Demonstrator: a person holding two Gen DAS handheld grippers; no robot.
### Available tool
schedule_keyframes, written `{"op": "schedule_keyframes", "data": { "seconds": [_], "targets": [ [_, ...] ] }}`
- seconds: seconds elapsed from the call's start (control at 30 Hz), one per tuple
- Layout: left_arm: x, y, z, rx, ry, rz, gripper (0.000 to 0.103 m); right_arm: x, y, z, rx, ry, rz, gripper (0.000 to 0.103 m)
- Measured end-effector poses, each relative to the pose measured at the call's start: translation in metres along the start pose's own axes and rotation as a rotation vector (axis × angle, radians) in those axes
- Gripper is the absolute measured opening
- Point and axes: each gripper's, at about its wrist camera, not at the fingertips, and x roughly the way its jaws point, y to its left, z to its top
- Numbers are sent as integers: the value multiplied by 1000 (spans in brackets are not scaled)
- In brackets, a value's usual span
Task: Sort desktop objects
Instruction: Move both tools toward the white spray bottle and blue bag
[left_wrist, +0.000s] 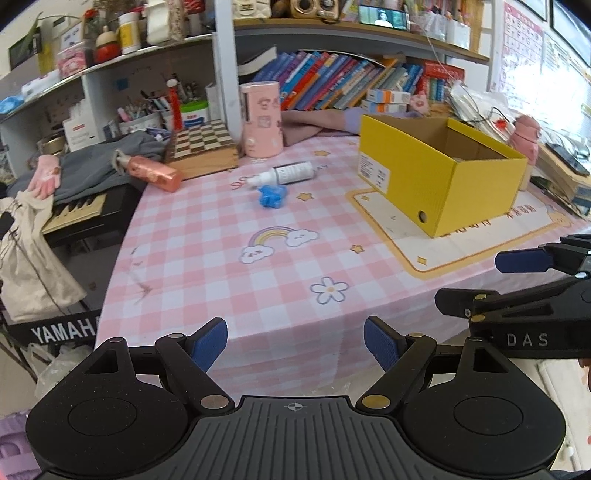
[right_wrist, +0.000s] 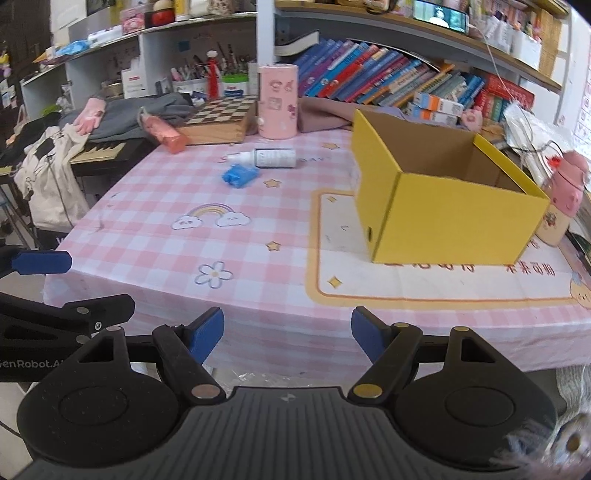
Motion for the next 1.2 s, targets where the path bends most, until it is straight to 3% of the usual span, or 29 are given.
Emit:
{"op": "schedule_keyframes", "data": {
  "seconds": [0.57, 1.2],
  "targets": [
    [31, 19, 20, -50, 9, 54, 84, 31, 12, 20, -90, -5, 53, 74],
    [128, 40, 107, -89, 17, 130, 84, 131, -21, 117, -90, -59, 116, 67]
  ]
}}
